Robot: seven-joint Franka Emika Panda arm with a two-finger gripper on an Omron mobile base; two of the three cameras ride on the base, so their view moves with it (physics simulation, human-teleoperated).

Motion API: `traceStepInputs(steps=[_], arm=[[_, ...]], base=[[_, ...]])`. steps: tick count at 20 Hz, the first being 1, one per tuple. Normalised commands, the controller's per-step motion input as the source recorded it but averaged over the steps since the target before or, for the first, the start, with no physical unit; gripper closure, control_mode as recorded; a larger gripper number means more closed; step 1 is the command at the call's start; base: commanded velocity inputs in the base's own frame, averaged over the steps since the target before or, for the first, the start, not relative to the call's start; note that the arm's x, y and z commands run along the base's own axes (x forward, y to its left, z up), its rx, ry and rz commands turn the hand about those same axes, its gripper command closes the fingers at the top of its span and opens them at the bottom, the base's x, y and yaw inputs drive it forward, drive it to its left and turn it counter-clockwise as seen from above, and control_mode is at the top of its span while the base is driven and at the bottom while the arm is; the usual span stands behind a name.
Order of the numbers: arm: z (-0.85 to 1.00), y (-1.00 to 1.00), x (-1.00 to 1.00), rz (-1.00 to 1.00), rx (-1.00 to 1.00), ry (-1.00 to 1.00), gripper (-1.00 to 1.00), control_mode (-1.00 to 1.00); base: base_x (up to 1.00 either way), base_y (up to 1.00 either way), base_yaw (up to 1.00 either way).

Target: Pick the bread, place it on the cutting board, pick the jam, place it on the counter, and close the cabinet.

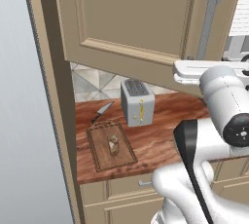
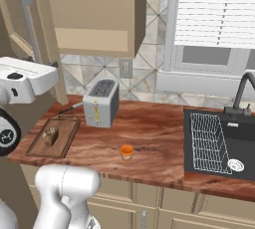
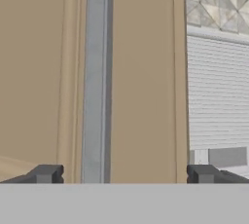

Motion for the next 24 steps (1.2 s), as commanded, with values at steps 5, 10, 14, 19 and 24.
traceStepInputs(steps=[5,10,14,19,24], arm=[[-0.11,0.00,0.40,0.06,0.00,-0.04,-1.00,-1.00],[-0.15,0.00,0.43,0.07,0.00,-0.05,-1.00,-1.00],[-0.17,0.00,0.41,0.07,0.00,-0.05,-1.00,-1.00],[-0.19,0.00,0.39,0.08,0.00,-0.05,-1.00,-1.00],[-0.21,0.00,0.38,0.08,0.00,-0.05,-1.00,-1.00]], base=[[0.00,0.00,0.00],[0.00,0.00,0.00],[0.00,0.00,0.00],[0.00,0.00,0.00],[0.00,0.00,0.00]])
